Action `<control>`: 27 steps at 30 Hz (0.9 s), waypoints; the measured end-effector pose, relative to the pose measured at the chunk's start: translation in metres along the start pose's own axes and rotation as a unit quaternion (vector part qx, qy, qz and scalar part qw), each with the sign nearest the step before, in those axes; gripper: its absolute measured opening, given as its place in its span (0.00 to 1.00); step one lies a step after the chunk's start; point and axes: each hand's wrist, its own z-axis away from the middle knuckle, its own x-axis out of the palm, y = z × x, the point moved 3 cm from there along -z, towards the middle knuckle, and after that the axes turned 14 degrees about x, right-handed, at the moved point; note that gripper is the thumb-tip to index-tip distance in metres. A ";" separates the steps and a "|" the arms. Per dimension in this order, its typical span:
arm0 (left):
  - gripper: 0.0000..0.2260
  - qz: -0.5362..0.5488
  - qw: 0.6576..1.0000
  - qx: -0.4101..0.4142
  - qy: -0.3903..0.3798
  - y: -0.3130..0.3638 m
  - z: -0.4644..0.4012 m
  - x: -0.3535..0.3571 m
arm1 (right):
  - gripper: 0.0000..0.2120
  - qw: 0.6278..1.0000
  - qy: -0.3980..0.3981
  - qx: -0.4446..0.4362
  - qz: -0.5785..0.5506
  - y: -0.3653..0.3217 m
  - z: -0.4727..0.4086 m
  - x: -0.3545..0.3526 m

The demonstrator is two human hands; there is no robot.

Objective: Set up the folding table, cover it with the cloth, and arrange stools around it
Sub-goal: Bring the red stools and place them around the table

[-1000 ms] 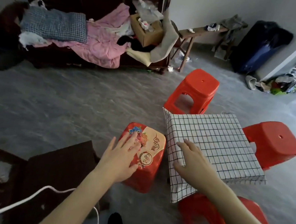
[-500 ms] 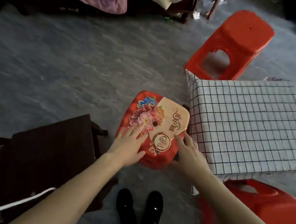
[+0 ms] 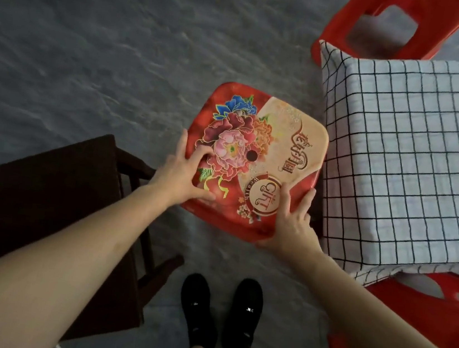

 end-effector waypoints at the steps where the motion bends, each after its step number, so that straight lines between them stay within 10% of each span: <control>1: 0.41 0.018 1.000 0.003 0.007 0.000 0.001 0.000 | 0.68 1.000 0.018 -0.006 0.008 -0.003 -0.001 0.004; 18: 0.40 0.190 0.957 -0.159 0.153 0.009 0.058 0.040 | 0.61 0.988 0.005 -0.139 0.069 -0.019 -0.033 -0.022; 27: 0.49 0.177 0.963 -0.175 0.109 0.018 0.068 0.045 | 0.56 0.984 0.015 -0.157 0.080 -0.019 -0.032 -0.017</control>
